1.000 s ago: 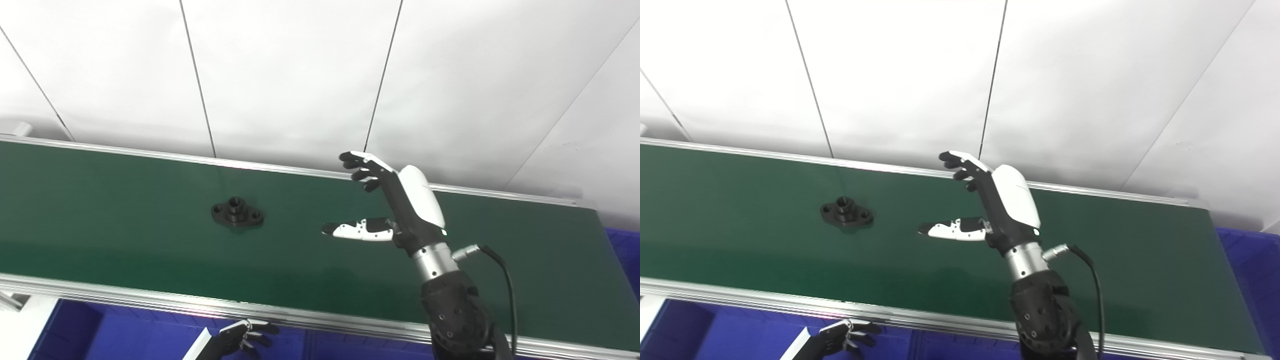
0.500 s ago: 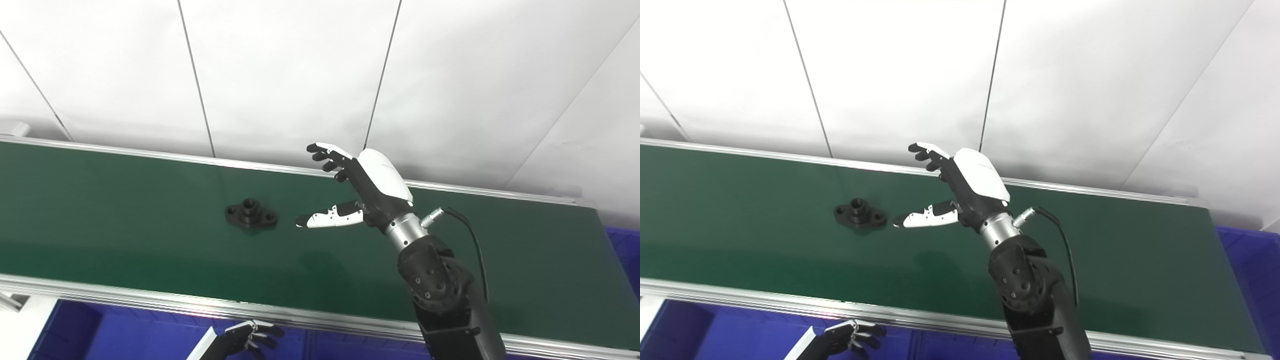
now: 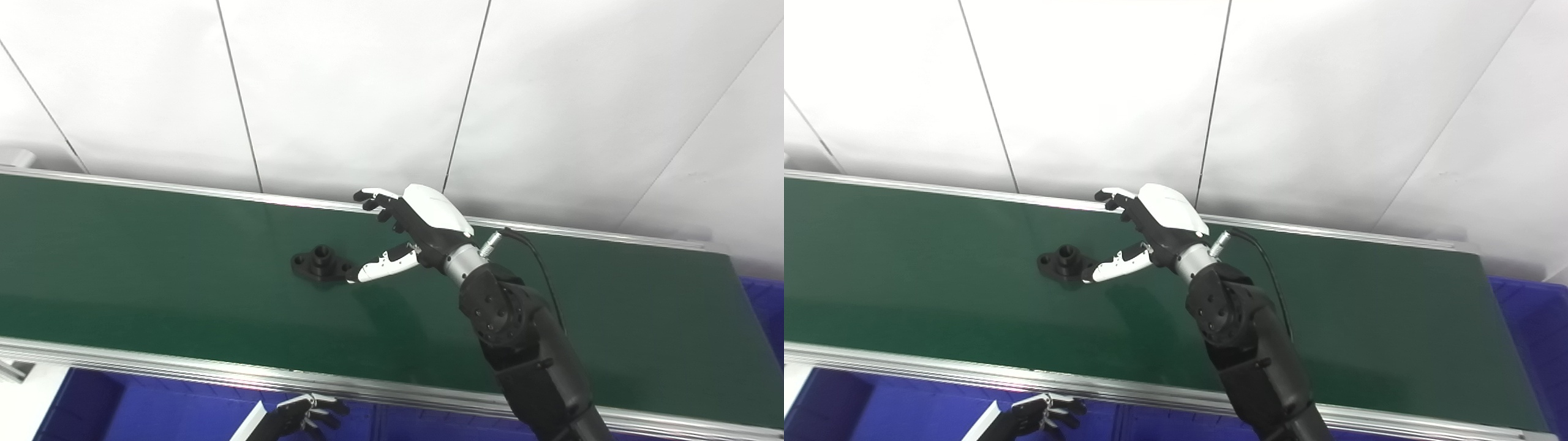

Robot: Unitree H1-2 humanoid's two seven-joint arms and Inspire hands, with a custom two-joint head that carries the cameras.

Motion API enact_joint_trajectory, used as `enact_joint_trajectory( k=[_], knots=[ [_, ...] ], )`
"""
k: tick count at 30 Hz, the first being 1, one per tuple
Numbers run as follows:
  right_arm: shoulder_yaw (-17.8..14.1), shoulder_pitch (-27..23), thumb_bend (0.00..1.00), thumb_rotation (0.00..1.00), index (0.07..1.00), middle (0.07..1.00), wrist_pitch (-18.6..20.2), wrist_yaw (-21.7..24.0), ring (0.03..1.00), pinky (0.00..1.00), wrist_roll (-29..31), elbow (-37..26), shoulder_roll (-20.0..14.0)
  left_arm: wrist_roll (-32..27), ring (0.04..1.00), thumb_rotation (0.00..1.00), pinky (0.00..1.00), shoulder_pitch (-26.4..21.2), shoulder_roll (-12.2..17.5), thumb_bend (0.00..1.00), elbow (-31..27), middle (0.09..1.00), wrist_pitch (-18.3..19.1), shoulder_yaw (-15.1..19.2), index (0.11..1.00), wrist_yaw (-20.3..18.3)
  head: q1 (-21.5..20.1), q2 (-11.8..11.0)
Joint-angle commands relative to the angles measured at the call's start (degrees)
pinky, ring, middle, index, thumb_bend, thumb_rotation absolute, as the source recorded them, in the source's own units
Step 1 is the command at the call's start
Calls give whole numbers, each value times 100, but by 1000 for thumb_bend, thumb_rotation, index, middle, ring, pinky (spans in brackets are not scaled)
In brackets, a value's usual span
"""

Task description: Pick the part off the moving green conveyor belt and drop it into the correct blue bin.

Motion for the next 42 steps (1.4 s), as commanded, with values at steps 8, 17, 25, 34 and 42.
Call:
enact_joint_trajectory(
  k=[8,17,25,34,42],
  knots=[
    [223,-617,790,356,861,849,-224,-264,807,718,-14,748,47,-60,663,257,525,39,-60,802,-136,748,-193,124,669,-152,36,5],
    [584,-848,786,345,855,840,-384,-495,802,722,-40,1432,36,-43,650,276,510,58,-125,799,-116,751,-193,209,669,-255,82,35],
    [845,-928,790,326,842,812,-599,-763,769,679,-84,1858,-5,-17,655,278,511,71,-163,801,-130,754,-193,261,672,-320,123,55],
    [1112,-920,783,312,832,808,-752,-810,755,668,-218,2195,-122,37,658,268,515,46,-222,797,-107,755,-193,222,670,-244,180,84],
    [1316,-769,797,208,791,758,-944,-897,696,584,-327,2203,-322,49,670,282,523,65,-215,796,-175,764,-193,215,679,-266,175,130]
  ],
)
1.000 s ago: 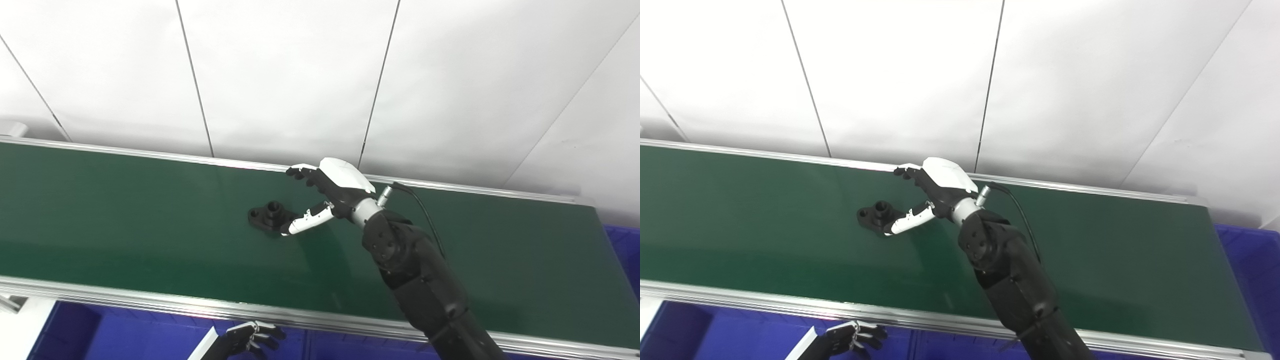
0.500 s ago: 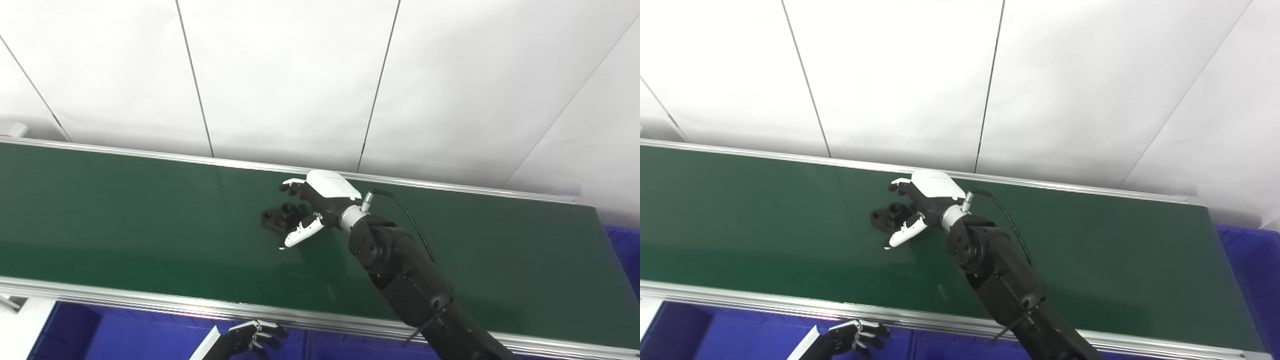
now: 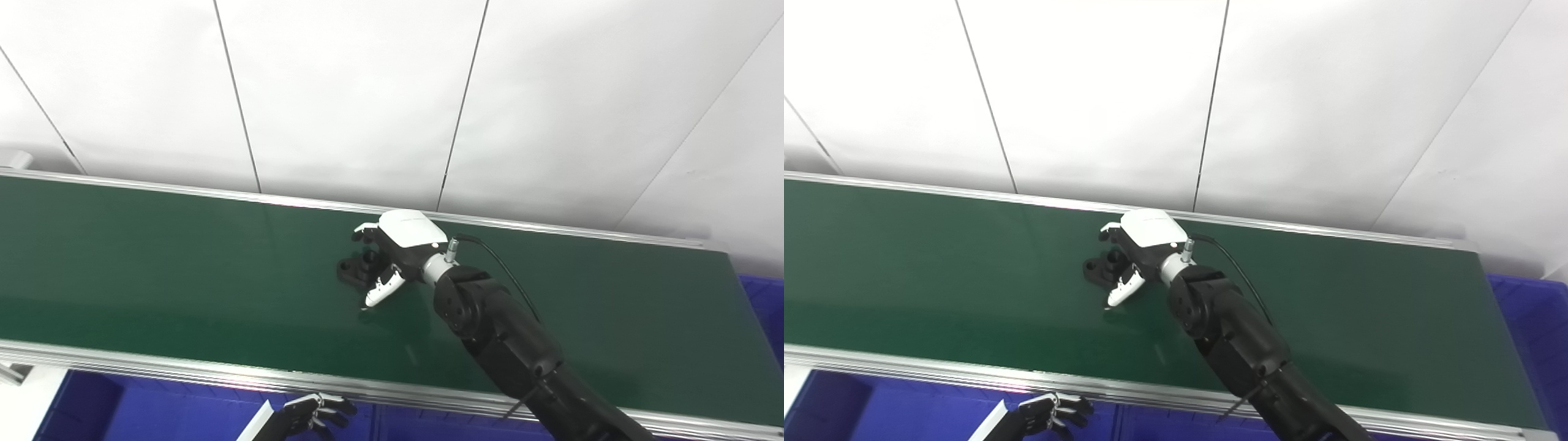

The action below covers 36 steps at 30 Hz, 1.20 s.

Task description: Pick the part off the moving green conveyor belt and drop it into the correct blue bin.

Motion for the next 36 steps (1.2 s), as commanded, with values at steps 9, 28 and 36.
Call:
enact_joint_trajectory(
  k=[9,28,36],
  knots=[
    [344,254,534,2,511,483,-398,322,361,278,-181,-528,-416,77,681,259,542,31,-41,791,-211,762,-193,-31,685,131,31,112],
    [512,573,511,0,543,485,-846,335,367,249,-559,-1045,-880,226,670,260,535,-51,35,777,-259,771,-193,-224,703,390,47,201],
    [206,812,510,0,549,471,-779,397,356,259,-303,-1618,-760,205,694,237,567,-27,87,763,-307,774,-193,-247,704,397,76,185]
  ],
)
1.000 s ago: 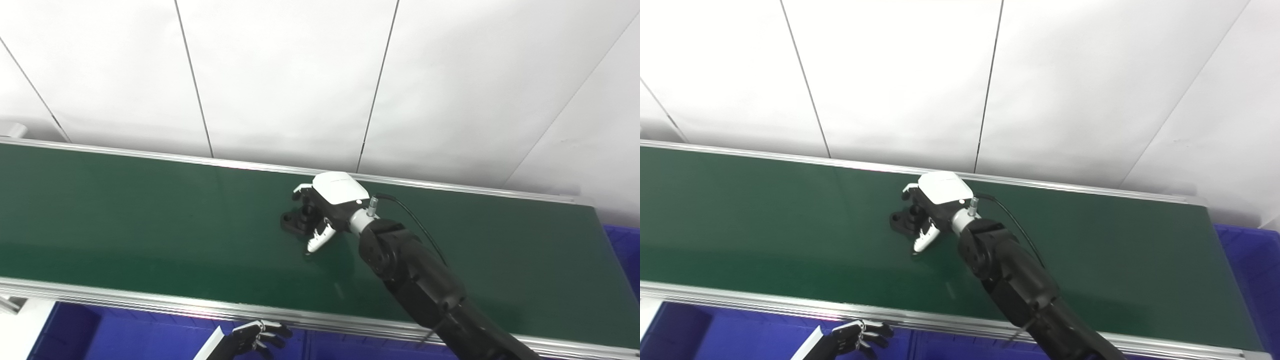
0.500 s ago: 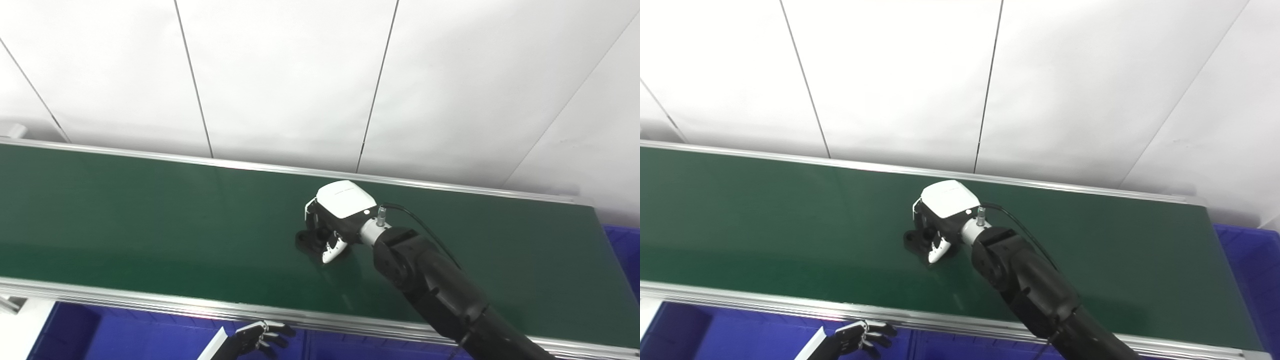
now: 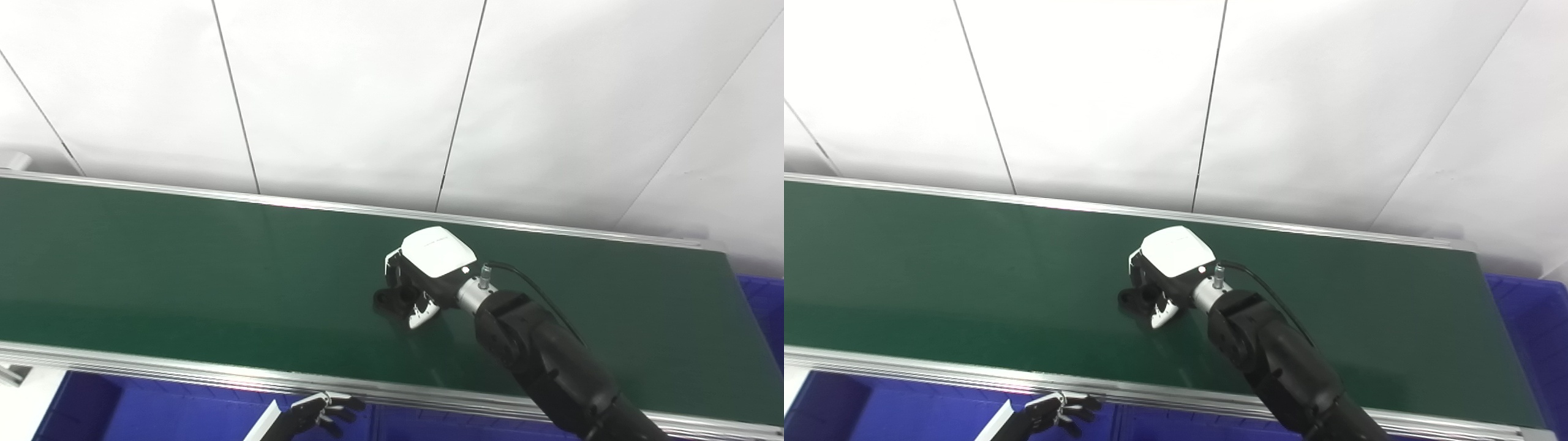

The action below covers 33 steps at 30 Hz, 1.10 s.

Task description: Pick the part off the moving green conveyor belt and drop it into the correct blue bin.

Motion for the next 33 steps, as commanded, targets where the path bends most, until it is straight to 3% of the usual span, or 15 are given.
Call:
enact_joint_trajectory(
  k=[1,10,13,14,17,24,33],
  knots=[
    [-42,80,510,0,548,473,-148,82,358,263,115,-285,135,-3,691,238,564,-4,58,763,-140,774,-193,1,703,79,-8,7],
    [-637,420,507,0,555,465,232,916,344,253,249,-1870,61,-21,683,227,553,43,13,757,-203,772,-193,5,699,89,-30,128],
    [-919,674,516,0,494,504,310,1079,375,214,334,-2412,35,-22,689,235,560,69,-3,752,-239,776,-193,10,701,77,-34,151],
    [-1006,758,523,0,488,489,393,1181,313,193,324,-2602,39,2,689,242,558,73,0,749,-253,778,-193,6,704,90,-32,185],
    [-1242,988,528,0,486,476,504,1346,257,180,363,-3035,26,12,679,241,546,88,-4,744,-317,783,-193,4,708,81,-18,306],
    [-1605,1433,529,0,485,472,697,1774,250,189,382,-3653,46,15,720,239,606,136,-41,723,-434,787,-193,22,720,50,1,480],
    [-2251,2331,528,0,484,470,1038,1807,200,139,1013,-4398,175,-18,744,287,666,305,-27,681,-742,790,-192,140,738,27,-6,1168]
  ],
)
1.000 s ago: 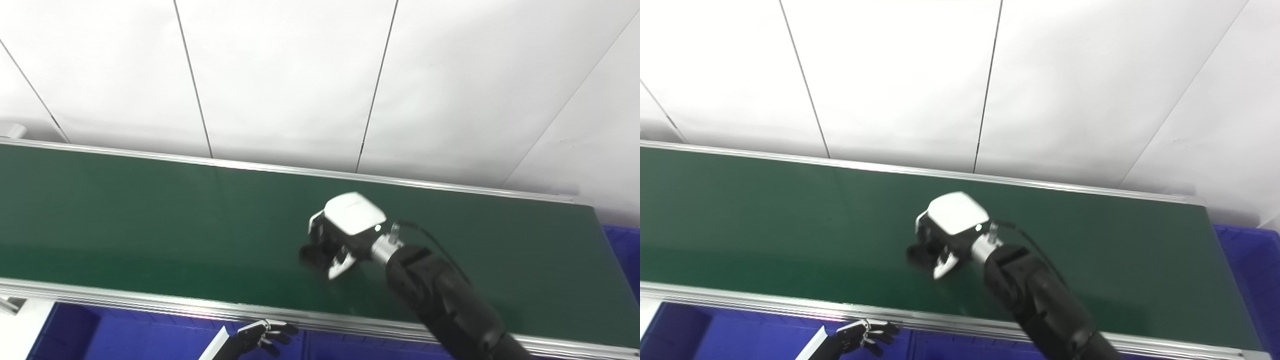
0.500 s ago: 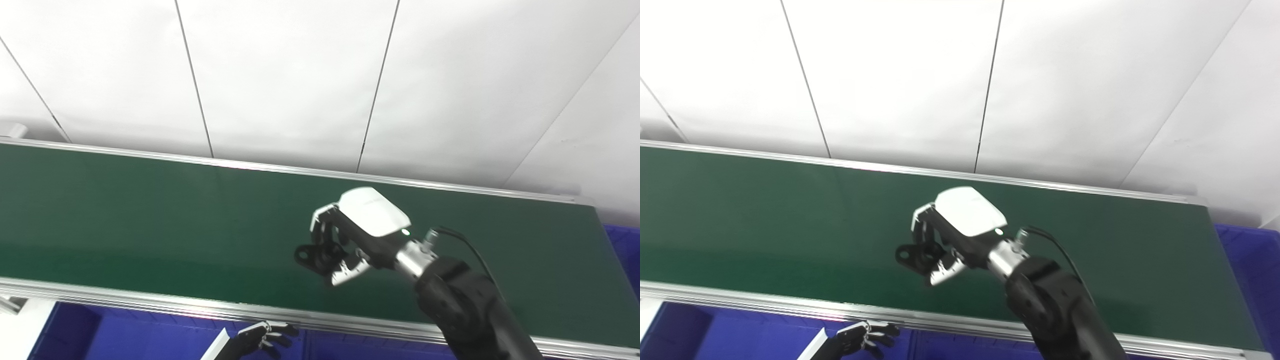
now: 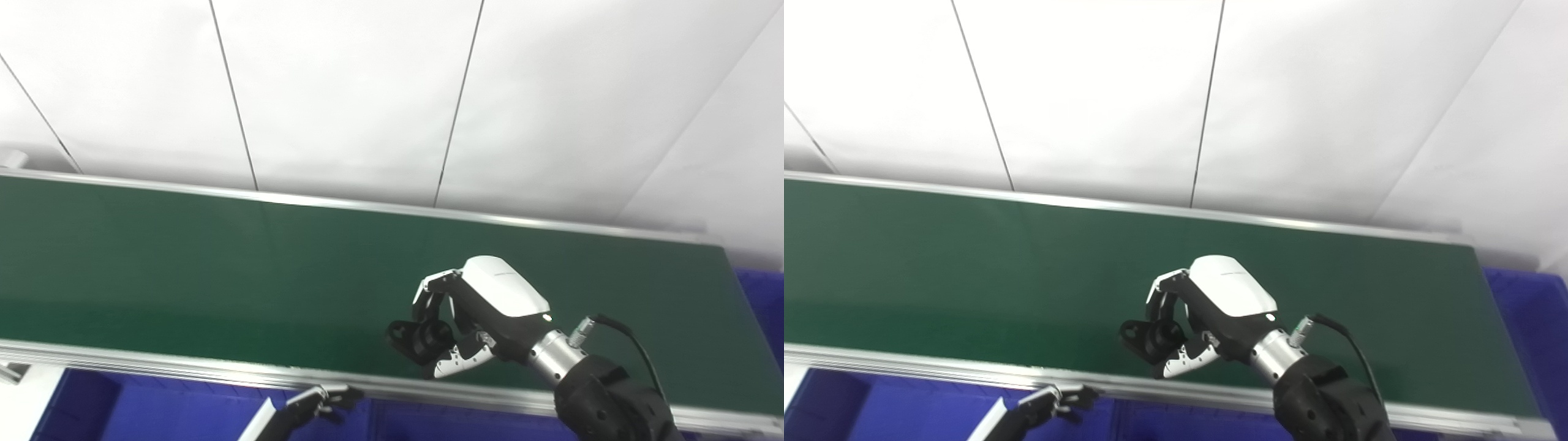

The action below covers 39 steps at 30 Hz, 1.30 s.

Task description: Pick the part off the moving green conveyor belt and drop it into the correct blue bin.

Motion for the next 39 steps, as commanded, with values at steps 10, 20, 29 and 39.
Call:
enact_joint_trajectory(
  k=[10,20,29,39],
  knots=[
    [-620,986,522,0,505,439,628,-95,239,160,799,-1209,165,-136,754,306,679,223,-65,670,-811,795,-187,338,750,-446,68,747],
    [-605,2144,523,0,508,455,181,-761,348,270,1154,-815,146,-312,739,328,647,320,-423,702,-999,789,-186,744,736,-954,129,1119],
    [-193,2569,522,0,516,442,-769,-1638,312,231,786,268,-86,-300,734,352,648,439,-617,699,-1076,783,-188,996,729,-1220,258,1085],
    [411,2331,526,0,488,474,-1420,-2104,279,202,-230,1139,-442,-368,735,340,645,487,-697,693,-1049,786,-187,1158,729,-1422,278,1015]
  ],
)
